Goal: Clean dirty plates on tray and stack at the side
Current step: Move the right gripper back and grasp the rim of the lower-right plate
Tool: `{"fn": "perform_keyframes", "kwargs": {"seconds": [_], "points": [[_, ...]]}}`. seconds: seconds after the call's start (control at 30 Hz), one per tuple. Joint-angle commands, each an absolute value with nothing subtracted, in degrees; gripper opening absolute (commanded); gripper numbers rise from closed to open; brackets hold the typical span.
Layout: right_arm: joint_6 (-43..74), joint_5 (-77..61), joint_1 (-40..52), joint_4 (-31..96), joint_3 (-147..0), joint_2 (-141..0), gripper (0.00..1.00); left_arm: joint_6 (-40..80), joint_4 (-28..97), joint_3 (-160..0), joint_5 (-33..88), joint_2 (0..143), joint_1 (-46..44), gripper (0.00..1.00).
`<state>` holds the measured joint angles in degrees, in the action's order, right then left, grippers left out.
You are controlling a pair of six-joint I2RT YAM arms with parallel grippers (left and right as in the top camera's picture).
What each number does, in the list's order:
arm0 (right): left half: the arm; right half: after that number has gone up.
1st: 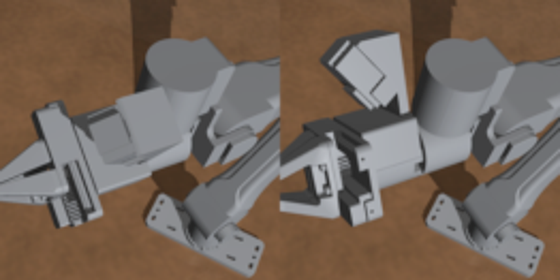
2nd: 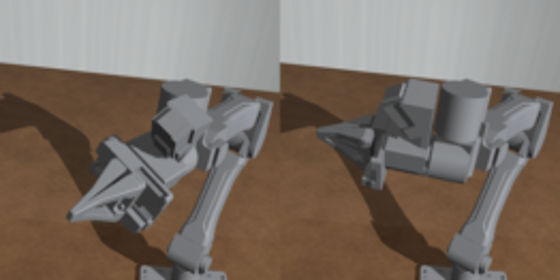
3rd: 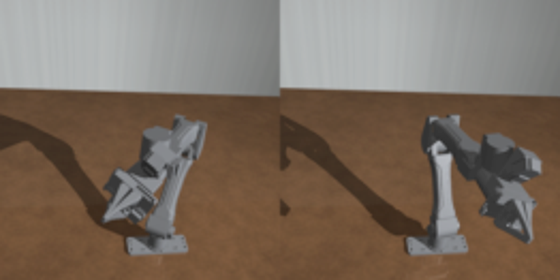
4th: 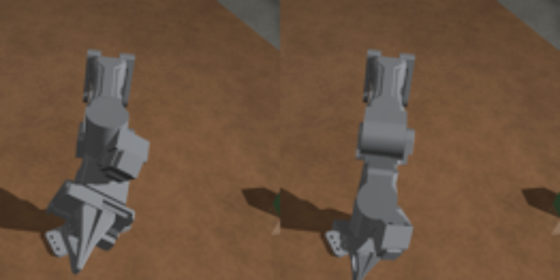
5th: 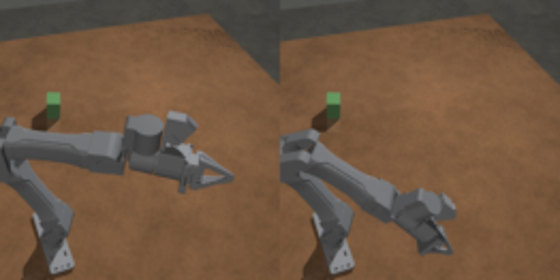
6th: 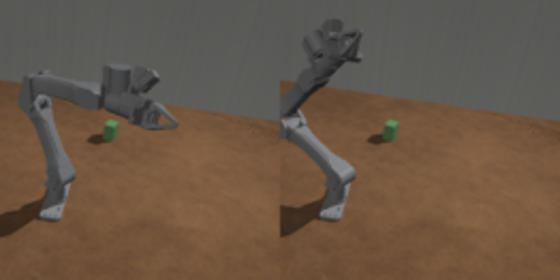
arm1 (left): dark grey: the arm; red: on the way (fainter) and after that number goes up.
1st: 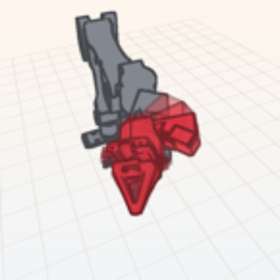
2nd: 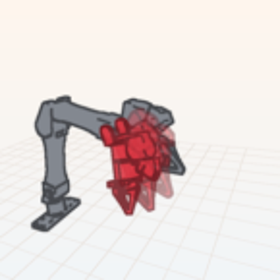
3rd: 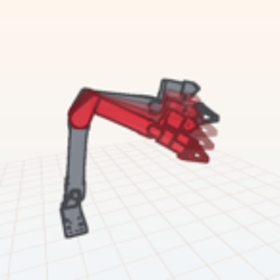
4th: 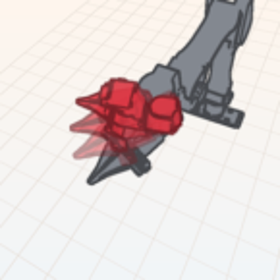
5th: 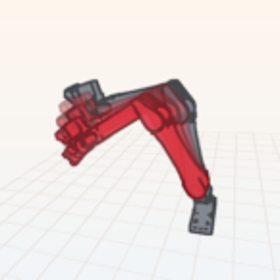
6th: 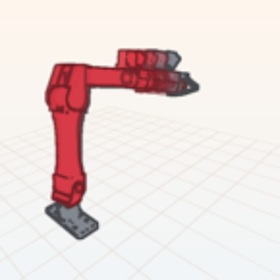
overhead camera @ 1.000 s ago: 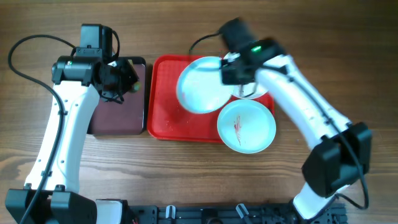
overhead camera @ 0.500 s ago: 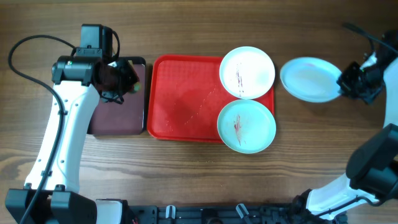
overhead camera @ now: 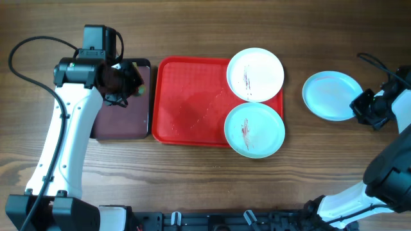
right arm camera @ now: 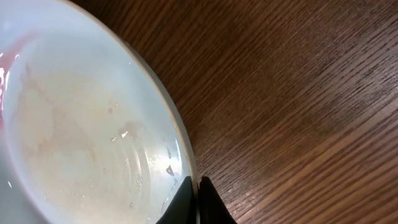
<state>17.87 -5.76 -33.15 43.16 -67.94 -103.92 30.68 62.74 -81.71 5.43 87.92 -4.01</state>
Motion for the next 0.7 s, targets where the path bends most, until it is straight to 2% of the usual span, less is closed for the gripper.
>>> {"fn": "perform_keyframes", "kwargs": {"seconds": [0.0,0.03,0.07,0.13,0.27,0.33,0.47,0.6,0.67], "points": [[17.9,-6.5,-33.0,43.2,-67.7,-102.7,0.34,30.0,63.1,-81.6,5.7,88.3,-3.9,0.04],[17.5,-6.5,-33.0,44.0,-67.9,-102.6,0.43,30.0,63.2,-81.6,5.7,88.3,-3.9,0.04],[17.1,-6.9,-32.9,45.3,-68.7,-102.6,0.44,30.0,63.5,-81.6,5.7,88.3,-3.9,0.04],[15.0,-9.1,-32.5,46.9,-70.6,-102.2,0.44,30.0,63.8,-81.6,5.7,88.3,-3.9,0.04],[6.0,-22.3,-29.5,50.1,-75.6,-99.1,0.44,30.0,63.7,-81.6,5.7,88.3,-3.9,0.04],[1.4,-27.8,-25.2,50.8,-76.4,-96.9,0.44,29.9,63.7,-81.6,5.7,88.3,-3.9,0.04],[-2.6,-24.2,-14.0,51.0,-76.2,-96.4,0.44,28.7,63.7,-81.6,4.4,88.3,-3.9,0.04],[0.8,-15.5,-3.9,49.5,-75.1,-98.6,0.43,28.7,63.7,-81.6,4.4,88.3,-3.9,0.04],[2.5,-13.2,-1.7,49.0,-75.0,-99.9,0.43,28.7,63.7,-81.6,4.4,88.3,-3.9,0.04]]}}
